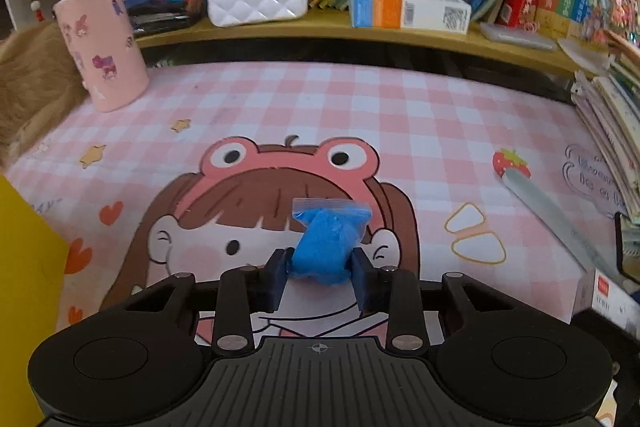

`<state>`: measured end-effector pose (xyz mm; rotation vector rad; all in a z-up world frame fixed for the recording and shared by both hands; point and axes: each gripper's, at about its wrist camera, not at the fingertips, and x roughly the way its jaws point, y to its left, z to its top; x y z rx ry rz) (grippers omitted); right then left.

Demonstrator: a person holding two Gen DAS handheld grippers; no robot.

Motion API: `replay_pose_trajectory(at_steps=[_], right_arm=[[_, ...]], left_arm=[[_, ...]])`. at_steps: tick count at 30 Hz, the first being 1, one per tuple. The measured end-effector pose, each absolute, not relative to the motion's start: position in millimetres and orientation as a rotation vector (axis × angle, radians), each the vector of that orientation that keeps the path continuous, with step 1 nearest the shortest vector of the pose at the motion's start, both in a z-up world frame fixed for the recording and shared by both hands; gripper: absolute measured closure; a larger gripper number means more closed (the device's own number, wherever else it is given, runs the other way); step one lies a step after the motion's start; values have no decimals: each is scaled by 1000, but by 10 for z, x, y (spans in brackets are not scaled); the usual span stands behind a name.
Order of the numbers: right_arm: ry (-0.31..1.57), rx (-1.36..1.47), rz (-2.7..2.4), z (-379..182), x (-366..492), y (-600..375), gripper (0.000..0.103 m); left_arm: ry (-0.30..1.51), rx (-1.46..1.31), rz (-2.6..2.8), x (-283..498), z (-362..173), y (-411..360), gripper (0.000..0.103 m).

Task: Organize objects
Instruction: 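Grasp the blue plastic bag with the left tool while the right tool grasps the white cat-printed box, then lift the blue bag and white box and carry both over the yellow box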

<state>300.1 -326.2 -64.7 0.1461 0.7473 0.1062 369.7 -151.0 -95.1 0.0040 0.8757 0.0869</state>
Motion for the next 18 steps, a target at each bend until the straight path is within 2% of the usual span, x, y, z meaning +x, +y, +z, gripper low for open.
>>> replay_pose_trajectory(at_steps=[8, 18], right_arm=[[740, 123, 167, -534, 2759, -3103, 46], [754, 102, 219, -425, 2359, -2935, 46]], left_arm=[[793, -80, 82, 3203, -511, -1273, 72], [754, -88, 103, 2347, -216, -942, 73]])
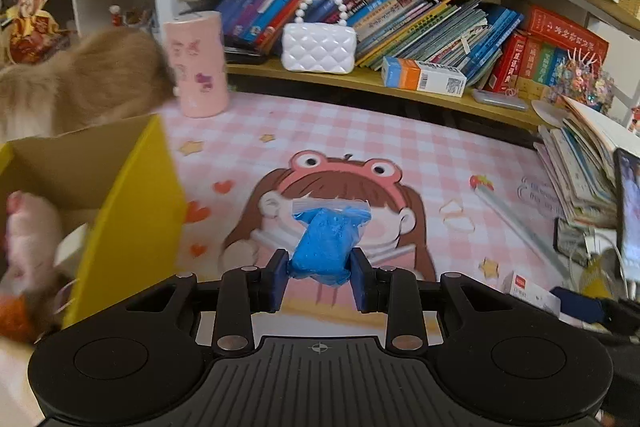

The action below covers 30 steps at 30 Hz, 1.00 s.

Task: Organize objects
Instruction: 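Lift the blue bag and white box and carry both over the yellow box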

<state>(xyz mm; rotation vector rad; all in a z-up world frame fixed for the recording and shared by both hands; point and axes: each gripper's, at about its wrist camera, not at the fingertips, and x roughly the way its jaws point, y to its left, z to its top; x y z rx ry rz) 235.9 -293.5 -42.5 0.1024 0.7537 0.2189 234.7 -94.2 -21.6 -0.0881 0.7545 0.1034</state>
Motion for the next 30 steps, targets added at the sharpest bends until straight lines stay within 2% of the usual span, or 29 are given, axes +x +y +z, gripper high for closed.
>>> replay_pose_trajectory(at_steps=[17, 30], right_arm=[[822, 81, 273, -224, 1401, -2418, 46], [802, 58, 293, -68, 667, -1412, 46]], left_arm=[[725, -95, 40, 1160, 64, -378, 73], [737, -68, 6, 357, 27, 425, 73]])
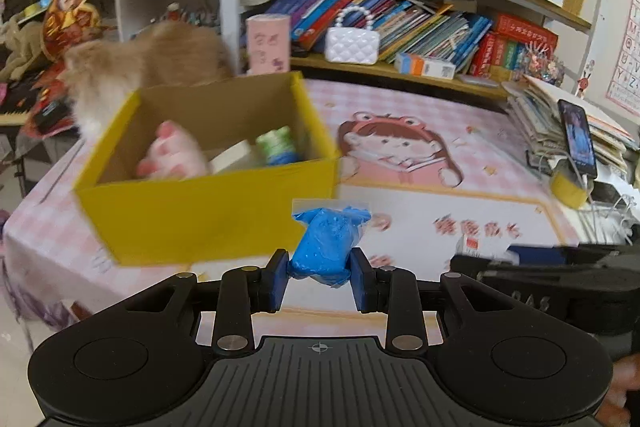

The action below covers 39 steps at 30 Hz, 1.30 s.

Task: Organize objects
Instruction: 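Lift the blue bag and white box and carry both over the yellow box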

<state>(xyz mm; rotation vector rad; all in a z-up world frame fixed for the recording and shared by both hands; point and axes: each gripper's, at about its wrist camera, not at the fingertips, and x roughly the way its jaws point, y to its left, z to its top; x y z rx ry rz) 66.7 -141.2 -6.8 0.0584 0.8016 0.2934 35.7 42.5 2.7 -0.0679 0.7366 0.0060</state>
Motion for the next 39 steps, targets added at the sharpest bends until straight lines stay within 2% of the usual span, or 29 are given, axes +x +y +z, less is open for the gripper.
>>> replay_pose_trajectory(at_steps=[20, 39], right_arm=[[743, -23, 394, 8, -75, -206, 46], [724, -41, 383, 153, -84, 138, 46]], left_arm=[[714, -108, 52, -530, 30, 1445, 73], [626, -132, 46, -510, 185, 1772, 73]])
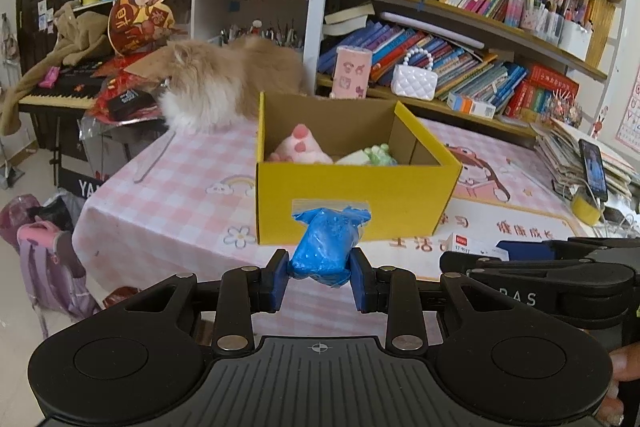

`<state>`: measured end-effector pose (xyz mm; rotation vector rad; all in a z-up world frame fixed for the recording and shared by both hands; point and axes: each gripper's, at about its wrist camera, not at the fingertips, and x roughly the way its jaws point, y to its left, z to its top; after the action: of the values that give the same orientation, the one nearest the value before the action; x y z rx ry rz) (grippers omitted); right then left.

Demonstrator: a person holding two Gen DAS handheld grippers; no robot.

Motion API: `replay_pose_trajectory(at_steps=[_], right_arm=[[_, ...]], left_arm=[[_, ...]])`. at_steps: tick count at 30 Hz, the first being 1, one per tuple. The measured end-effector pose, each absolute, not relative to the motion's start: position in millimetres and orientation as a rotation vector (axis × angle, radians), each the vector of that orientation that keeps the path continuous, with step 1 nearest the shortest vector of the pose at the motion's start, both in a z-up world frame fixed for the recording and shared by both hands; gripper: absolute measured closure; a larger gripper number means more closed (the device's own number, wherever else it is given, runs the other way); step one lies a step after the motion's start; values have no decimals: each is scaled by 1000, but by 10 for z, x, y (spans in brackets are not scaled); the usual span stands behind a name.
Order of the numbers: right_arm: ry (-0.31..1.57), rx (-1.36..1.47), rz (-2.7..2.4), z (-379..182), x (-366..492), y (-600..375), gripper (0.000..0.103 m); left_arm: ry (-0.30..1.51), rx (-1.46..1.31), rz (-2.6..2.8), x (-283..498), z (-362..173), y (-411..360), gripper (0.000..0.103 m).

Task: Organize objects
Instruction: 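Lift the blue bag and white box and carry both over the yellow box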

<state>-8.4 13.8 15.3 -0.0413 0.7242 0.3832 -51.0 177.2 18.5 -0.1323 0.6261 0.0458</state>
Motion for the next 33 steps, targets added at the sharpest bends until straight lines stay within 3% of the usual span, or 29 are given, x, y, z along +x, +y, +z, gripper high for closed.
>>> replay_pose_trajectory(at_steps=[19, 33], right_arm=[[595, -95, 459, 404, 1016, 254, 46], [661, -274, 548, -35, 1962, 546, 46]], left_arm=[[534, -162, 135, 393, 437, 1719, 73], [656, -127, 222, 1242, 104, 1660, 72]])
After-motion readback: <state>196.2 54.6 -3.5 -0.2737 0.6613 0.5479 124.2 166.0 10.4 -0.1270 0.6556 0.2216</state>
